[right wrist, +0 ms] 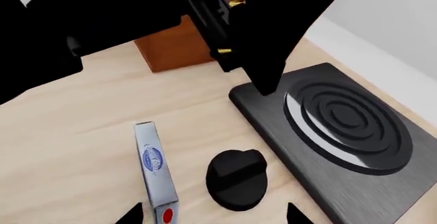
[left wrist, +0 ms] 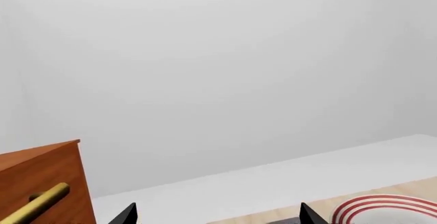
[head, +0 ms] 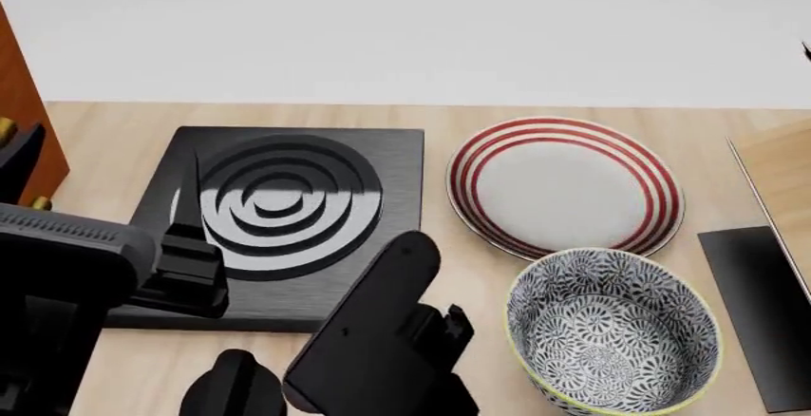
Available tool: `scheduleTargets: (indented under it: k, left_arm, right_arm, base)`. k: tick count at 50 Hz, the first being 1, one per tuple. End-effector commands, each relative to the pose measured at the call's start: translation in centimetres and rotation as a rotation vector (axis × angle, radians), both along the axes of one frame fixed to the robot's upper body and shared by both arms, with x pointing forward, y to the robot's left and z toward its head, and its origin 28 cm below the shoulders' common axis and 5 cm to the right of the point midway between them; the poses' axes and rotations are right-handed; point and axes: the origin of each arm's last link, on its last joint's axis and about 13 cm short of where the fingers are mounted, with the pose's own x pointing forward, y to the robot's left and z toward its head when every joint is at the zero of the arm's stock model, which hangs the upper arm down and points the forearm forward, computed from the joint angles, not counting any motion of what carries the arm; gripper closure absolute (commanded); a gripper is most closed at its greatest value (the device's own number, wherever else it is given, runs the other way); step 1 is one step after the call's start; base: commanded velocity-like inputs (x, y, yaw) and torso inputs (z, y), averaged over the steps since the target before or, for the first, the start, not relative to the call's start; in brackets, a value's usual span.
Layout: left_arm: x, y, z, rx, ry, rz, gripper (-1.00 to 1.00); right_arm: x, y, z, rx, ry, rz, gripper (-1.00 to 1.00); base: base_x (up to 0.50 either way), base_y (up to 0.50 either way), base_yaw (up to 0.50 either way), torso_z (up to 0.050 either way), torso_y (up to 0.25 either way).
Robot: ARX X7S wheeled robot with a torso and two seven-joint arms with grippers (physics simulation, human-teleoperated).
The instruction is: Pick up the cream cheese and put it in the bowl.
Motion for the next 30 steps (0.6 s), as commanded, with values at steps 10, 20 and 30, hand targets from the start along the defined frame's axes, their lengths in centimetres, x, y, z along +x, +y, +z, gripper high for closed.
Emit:
scheduleTargets:
  k: [10,20,30]
  left_arm:
    - [0.1,-0.1,-0.1,0.001,0.003,-0.003,-1.00]
    - [0.3,0.0,-0.3,0.000,0.008,-0.003,-1.00]
    - [0.4,0.0,-0.4,-0.002,0.011,-0.003,-1.00]
  right_arm:
    - [1.1,1.3,-1.3,-0.037,0.026,0.041,-1.00]
    - [1.8,2.0,-1.2,-0.033,0.032,0.060,-1.00]
    - [2.6,2.6,-2.0,-0.035,0.044,0.080,-1.00]
  base:
    - [0.00,0.00,0.00,0.000,0.000]
    - [0.00,0.00,0.00,0.000,0.000]
    - [0.00,0.00,0.00,0.000,0.000]
